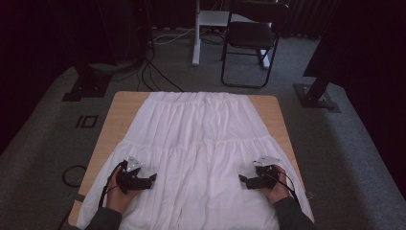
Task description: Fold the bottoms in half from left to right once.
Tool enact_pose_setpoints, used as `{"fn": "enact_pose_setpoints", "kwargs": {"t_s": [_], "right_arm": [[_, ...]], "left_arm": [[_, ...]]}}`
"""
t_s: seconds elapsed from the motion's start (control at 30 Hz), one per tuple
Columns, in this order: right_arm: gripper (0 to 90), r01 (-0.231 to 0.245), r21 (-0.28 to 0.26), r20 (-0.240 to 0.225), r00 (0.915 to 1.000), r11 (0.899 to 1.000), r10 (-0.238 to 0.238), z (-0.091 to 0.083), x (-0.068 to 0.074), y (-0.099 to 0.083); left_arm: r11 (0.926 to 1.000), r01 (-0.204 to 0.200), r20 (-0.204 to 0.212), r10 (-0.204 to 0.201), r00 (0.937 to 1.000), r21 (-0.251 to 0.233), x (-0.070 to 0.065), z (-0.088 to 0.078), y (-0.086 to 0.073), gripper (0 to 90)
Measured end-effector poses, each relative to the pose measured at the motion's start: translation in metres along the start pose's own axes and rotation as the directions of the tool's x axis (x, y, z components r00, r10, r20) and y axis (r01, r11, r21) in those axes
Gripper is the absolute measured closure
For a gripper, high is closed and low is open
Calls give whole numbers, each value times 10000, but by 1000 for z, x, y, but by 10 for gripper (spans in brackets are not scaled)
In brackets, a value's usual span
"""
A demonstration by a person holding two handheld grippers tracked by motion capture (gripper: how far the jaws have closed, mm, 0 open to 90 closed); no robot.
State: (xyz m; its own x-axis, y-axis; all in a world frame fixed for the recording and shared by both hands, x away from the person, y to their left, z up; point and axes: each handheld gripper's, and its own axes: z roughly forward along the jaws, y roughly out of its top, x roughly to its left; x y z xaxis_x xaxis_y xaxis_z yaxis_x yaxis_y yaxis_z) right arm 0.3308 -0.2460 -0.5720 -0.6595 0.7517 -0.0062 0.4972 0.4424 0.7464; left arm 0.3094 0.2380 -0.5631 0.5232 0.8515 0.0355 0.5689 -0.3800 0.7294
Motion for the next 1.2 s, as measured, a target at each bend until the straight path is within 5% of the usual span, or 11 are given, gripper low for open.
{"fn": "enact_pose_setpoints", "kwargs": {"t_s": [0.47, 0.57, 0.8, 0.97, 1.0, 1.03, 1.07, 1.1, 1.2], "right_arm": [[110, -34, 0, 38, 10000, 10000, 34, 0, 0, 0], [110, -45, 3, 43, 10000, 10000, 45, 0, 0, 0], [110, -63, 4, 49, 10000, 10000, 63, 0, 1, 0], [111, -68, 8, 51, 10000, 10000, 68, 0, 1, 0], [111, -68, 8, 51, 10000, 10000, 68, 0, 1, 0], [111, -71, 7, 52, 10000, 10000, 71, 0, 1, 0], [111, -71, 7, 52, 10000, 10000, 71, 0, 1, 0], [111, -72, 9, 52, 10000, 10000, 72, 0, 1, 0], [111, -69, 7, 52, 10000, 10000, 69, 0, 1, 0]], "left_arm": [[9998, 190, -258, -190, 9995, 26, -1, 0, 1, 199], [9990, 437, -242, -439, 9987, -109, 4, -10, 2, 356], [9985, 386, -910, -419, 9950, -378, 19, -32, 2, 331], [9864, 1562, -1796, -1631, 9701, -521, 54, -52, -14, 212], [9864, 1562, -1796, -1631, 9701, -521, 54, -52, -14, 164], [9811, 1905, -2057, -1932, 9594, -333, 63, -53, -19, 145], [9811, 1905, -2057, -1932, 9594, -333, 63, -53, -19, 119], [9759, 2176, -2279, -2151, 9496, -145, 71, -52, -25, 78], [9741, 2260, -2348, -2219, 9464, -94, 73, -51, -28, 59]]}}
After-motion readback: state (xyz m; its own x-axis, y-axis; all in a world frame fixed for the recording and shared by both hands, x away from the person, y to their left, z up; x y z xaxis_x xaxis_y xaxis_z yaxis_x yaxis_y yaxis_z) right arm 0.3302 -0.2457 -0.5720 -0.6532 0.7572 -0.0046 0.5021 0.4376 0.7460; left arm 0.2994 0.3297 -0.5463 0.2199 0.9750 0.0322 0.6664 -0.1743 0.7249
